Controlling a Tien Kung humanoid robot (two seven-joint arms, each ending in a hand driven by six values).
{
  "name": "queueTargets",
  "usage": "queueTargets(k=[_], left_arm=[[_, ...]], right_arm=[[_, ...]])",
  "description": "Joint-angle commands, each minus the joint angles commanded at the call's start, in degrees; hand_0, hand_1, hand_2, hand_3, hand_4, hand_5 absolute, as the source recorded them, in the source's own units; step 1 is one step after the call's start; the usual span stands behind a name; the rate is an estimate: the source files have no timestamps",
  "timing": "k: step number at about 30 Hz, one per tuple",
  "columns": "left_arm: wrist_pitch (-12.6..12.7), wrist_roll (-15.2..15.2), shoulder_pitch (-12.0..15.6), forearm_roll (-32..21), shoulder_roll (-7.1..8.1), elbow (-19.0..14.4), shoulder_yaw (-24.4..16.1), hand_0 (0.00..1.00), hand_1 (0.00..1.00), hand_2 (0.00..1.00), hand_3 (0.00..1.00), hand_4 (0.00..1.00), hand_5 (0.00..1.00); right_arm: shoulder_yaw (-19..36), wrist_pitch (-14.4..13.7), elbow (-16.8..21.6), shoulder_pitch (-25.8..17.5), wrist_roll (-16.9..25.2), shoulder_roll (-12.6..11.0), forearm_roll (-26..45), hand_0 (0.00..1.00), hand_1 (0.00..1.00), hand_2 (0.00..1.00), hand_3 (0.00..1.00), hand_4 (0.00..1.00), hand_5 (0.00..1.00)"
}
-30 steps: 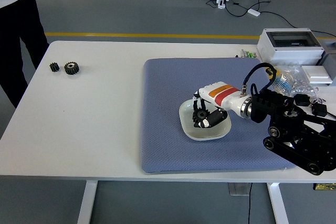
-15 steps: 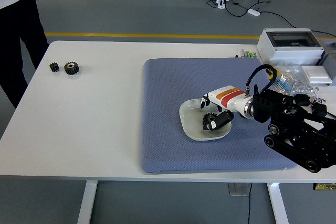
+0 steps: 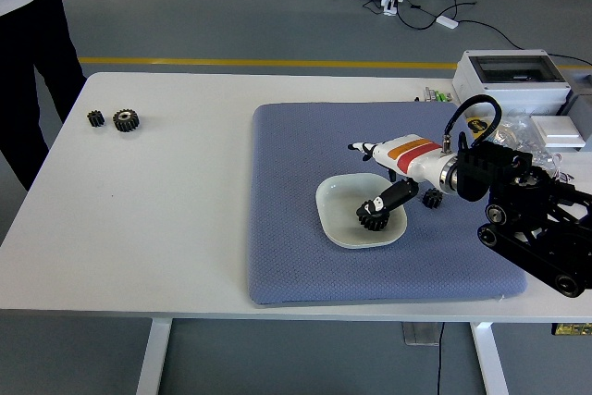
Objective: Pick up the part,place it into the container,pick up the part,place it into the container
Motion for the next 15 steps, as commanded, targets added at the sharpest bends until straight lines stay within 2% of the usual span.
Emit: queueTargets(k=[2, 7, 8, 13, 14, 15], left_arm=[[-0.01, 0.00, -0.01, -0.03, 0.00, 0.00, 0.04, 0.680, 0.647, 0.710, 0.592, 0.689, 0.661], [0.01, -0.13, 0.03, -0.30, 0.00, 0.00, 0.02, 0.680, 0.647, 0.710, 0.592, 0.689, 0.661], [0.02, -0.12, 0.04, -0.30, 0.00, 0.00, 0.00, 0.681, 0.647, 0.710, 0.591, 0.689, 0.661], [0.05, 0.01, 0.11, -0.49, 0.00, 0.00, 0.23, 0.681, 0.647, 0.710, 0.591, 0.689, 0.661], [0.04, 0.02, 0.11, -0.48, 0.00, 0.00, 0.23, 0.681, 0.647, 0.711, 0.591, 0.688, 0.660], [0.06, 0.03, 0.12, -0.45, 0.00, 0.00, 0.23, 0.681, 0.647, 0.711, 0.591, 0.688, 0.660]], right_arm=[[1.04, 0.42, 0.33, -0.12, -0.26, -0.73, -0.66, 0.243, 0.478, 0.824, 0.981, 0.998, 0.594], [3.63, 1.37, -0.84, -1.27, -1.29, -2.15, -0.43, 0.243, 0.478, 0.824, 0.981, 0.998, 0.594], [4.10, 1.36, -1.23, -1.63, -1.41, -2.24, -0.08, 0.497, 0.607, 0.795, 0.882, 0.998, 0.559], [5.75, 0.83, -3.70, -3.10, -1.21, -2.51, 0.74, 0.497, 0.607, 0.795, 0.882, 0.998, 0.559], [5.78, 0.77, -3.90, -3.16, -1.18, -2.53, 0.78, 0.676, 0.681, 0.775, 0.808, 0.998, 0.500], [5.64, 0.55, -4.45, -3.32, -1.27, -2.75, 0.79, 0.676, 0.681, 0.775, 0.808, 0.998, 0.500]])
